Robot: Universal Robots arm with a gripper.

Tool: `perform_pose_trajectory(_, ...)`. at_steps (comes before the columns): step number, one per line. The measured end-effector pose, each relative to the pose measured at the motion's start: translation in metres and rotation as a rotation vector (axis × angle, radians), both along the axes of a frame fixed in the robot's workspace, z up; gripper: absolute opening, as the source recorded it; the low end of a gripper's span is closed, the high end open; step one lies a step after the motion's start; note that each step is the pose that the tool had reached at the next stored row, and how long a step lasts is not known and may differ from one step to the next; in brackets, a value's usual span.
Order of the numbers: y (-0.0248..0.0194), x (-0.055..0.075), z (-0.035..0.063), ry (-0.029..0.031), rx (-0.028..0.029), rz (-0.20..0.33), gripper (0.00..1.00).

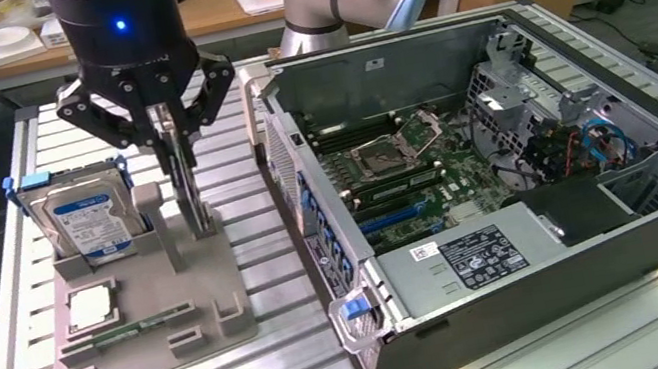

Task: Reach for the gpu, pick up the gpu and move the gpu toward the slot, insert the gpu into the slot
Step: 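Pick up the gpu and move the gpu toward the slot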

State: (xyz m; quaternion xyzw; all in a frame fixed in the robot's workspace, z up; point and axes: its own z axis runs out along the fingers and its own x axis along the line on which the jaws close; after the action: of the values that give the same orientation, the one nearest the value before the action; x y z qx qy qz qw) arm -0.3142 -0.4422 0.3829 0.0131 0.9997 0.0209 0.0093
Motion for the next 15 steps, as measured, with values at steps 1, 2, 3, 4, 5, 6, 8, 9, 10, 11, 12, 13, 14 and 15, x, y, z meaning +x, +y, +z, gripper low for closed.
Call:
perform_pose_trajectory(1,0.0000,0.0000,0.0005,0.0000,0.0000,0.000,0.26)
perform_pose_trajectory(2,0.0000,0.0000,0.0009,0.0000,0.0000,-0.001,0.26)
perform_pose_trajectory(3,0.0000,0.0000,0.0014,-0.0001,0.0000,-0.001,0.26)
perform_pose_trajectory(4,0.0000,0.0000,0.0019,-0.0001,0.0000,-0.001,0.26)
perform_pose_trajectory(5,0.0000,0.0000,0.0024,0.0000,0.0000,-0.001,0.26)
perform_pose_trajectory(6,0.0000,0.0000,0.0029,0.0000,0.0000,-0.002,0.26)
perform_pose_trajectory(8,0.0000,0.0000,0.0041,0.0000,-0.0001,-0.002,0.26)
perform_pose_trajectory(9,0.0000,0.0000,0.0048,0.0000,-0.0001,-0.002,0.26)
perform_pose_trajectory(10,0.0000,0.0000,0.0055,0.0000,0.0000,-0.002,0.26)
perform_pose_trajectory(11,0.0000,0.0000,0.0062,0.0000,-0.0001,-0.003,0.26)
perform_pose_trajectory(12,0.0000,0.0000,0.0069,-0.0001,0.0000,-0.003,0.26)
perform_pose_trajectory(13,0.0000,0.0000,0.0076,0.0000,0.0000,-0.003,0.26)
perform_pose_trajectory(14,0.0000,0.0000,0.0083,-0.0001,0.0000,-0.003,0.26)
perform_pose_trajectory(15,0.0000,0.0000,0.0096,-0.0001,0.0000,-0.003,0.26)
